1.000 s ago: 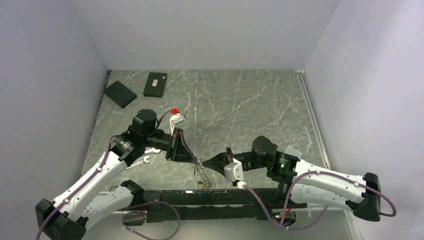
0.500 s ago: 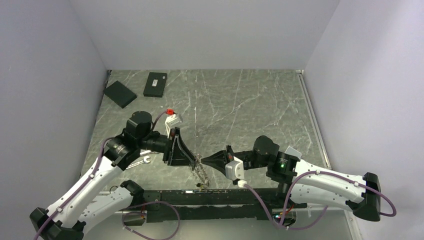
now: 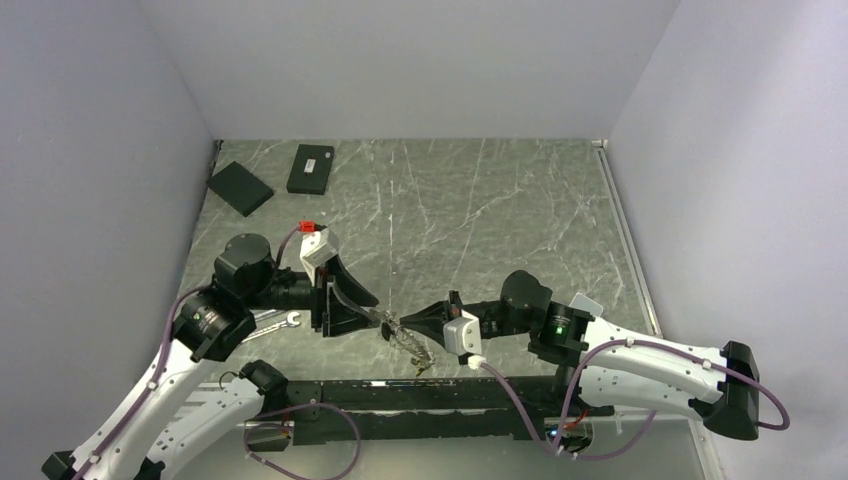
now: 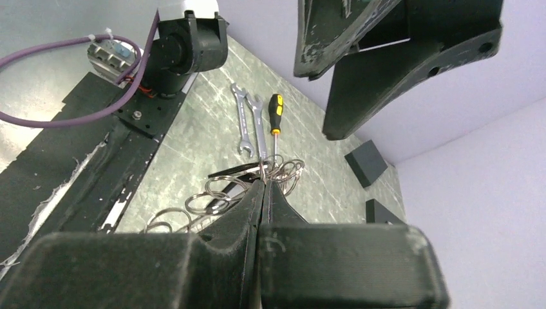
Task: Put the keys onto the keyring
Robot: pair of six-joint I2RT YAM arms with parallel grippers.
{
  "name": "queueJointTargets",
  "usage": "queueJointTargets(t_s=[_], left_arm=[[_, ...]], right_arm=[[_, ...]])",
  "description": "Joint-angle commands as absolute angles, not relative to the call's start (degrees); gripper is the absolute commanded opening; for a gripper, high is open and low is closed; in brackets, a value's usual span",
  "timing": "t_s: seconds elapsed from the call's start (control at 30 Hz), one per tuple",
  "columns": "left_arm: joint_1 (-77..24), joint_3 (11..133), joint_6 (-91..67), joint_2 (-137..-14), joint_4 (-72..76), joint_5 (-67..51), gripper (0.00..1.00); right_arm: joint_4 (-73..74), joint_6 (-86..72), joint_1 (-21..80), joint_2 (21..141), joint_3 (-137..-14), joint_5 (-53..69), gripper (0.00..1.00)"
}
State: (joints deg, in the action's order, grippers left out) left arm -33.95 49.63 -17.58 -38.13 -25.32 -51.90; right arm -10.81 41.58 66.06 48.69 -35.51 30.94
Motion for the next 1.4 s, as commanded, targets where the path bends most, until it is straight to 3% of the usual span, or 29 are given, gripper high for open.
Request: queueJointTargets(t_s=[0.0,0.2,0.43,0.77,1.0,1.37], left_arm=[[-34.2,52.9,-12.5,-39.2,-28.2,-49.3,0.55],[-34.2,51.5,-13.8,-38.8,-23.8,-52.0,0.51],[-34.4,47.1,-14.3,-34.9,-17.2,-48.9,0.56],[-34.5,45.8,5.3,-31.2,-20.0,-46.1,0.59],[-34.5,41.7,10.0,-29.1,-16.5,-49.3,0.55],[-34.5,39.3,8.3,-30.7,-12.1,-50.2,0.41]], right_arm=[[-18.2,39.5,66.3,48.3,-36.5,31.2,0.0],[-21.5,36.9,66.3,48.8,-36.2,28.8,0.0],[-26.0,32.8,66.2,49.8,-35.9,25.8,0.0],[-27.6,26.7,66.0,54.3,-38.4,23.3,0.0],[-28.9,25.5,65.8,54.6,-38.5,23.3,0.0],[-29.7,25.0,65.6,55.8,-38.9,23.5,0.0]])
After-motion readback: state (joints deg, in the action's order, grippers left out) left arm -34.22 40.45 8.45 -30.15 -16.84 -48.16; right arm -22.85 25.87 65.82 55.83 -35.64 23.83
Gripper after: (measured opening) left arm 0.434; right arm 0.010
